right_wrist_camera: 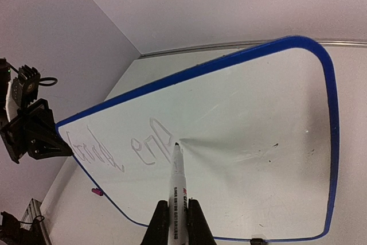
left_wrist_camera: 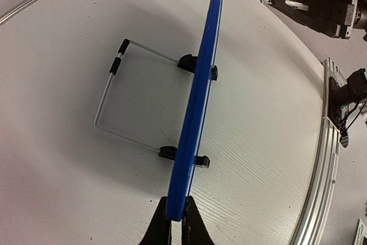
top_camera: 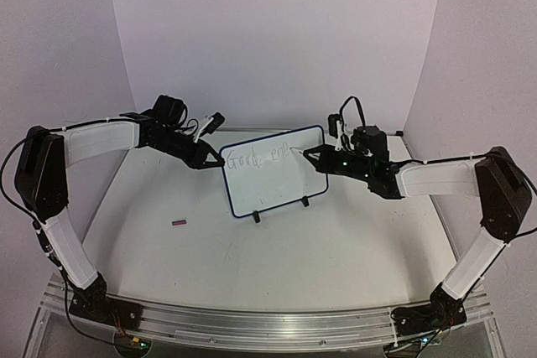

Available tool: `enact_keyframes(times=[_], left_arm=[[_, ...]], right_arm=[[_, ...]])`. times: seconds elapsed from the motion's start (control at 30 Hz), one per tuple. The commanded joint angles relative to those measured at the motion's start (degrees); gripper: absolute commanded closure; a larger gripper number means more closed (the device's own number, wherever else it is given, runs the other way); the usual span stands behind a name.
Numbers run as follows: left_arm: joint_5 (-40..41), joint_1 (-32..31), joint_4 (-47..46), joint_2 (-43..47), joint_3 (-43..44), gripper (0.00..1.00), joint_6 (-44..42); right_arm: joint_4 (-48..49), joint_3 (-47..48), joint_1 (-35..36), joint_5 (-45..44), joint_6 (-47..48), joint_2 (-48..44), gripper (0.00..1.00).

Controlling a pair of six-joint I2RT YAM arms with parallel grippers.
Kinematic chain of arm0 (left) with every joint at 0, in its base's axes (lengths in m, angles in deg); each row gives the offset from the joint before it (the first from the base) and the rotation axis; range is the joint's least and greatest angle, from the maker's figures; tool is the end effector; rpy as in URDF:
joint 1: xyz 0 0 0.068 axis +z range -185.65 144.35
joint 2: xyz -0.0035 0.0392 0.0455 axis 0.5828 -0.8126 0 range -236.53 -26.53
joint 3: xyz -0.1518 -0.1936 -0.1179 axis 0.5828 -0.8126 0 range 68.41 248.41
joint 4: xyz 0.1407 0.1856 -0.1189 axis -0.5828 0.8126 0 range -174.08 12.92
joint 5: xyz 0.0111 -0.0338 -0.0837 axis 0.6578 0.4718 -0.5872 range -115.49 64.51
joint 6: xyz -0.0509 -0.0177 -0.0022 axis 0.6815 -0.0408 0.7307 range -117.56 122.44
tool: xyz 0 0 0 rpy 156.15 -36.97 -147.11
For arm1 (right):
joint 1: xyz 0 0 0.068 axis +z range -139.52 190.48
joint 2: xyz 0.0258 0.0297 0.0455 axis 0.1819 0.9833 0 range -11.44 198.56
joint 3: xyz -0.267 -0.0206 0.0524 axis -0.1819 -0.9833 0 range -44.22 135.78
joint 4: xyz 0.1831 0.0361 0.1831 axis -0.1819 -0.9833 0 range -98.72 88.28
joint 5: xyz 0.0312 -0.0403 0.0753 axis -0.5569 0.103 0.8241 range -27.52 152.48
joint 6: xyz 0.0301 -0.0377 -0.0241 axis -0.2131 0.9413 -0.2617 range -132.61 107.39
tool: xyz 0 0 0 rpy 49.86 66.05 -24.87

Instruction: Write a sentence on the whiteboard

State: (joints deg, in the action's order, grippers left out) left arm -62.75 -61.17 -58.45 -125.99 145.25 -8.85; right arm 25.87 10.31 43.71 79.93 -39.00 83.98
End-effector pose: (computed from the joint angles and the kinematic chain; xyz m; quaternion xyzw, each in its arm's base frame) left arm 0.3343 -0.1836 0.2587 0.3875 0.8041 -0.3380 0.2982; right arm 0.3075 0.2140 0.2366 -0.1401 0.7682 0.4081 0.4730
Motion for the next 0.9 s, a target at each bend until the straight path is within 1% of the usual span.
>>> enact_keyframes(times=[0.0, 0.3, 0.87], left_arm=[[5.35, -1.02, 4.70, -2.77, -0.03, 1.00, -3.32], [5.31, -1.03, 4.72, -2.86, -0.02, 1.00, -3.38], [5.37, -1.11, 4.84, -2.76, -0.02, 1.00, -3.40]], right_arm=[[1.37, -0.34, -0.27, -0.16, 0.55, -3.29, 1.00], [1.42, 1.44, -0.27, 0.30, 0.81, -1.61, 1.00], [1.50, 3.61, -0.36, -1.49, 0.70, 0.96, 1.00]])
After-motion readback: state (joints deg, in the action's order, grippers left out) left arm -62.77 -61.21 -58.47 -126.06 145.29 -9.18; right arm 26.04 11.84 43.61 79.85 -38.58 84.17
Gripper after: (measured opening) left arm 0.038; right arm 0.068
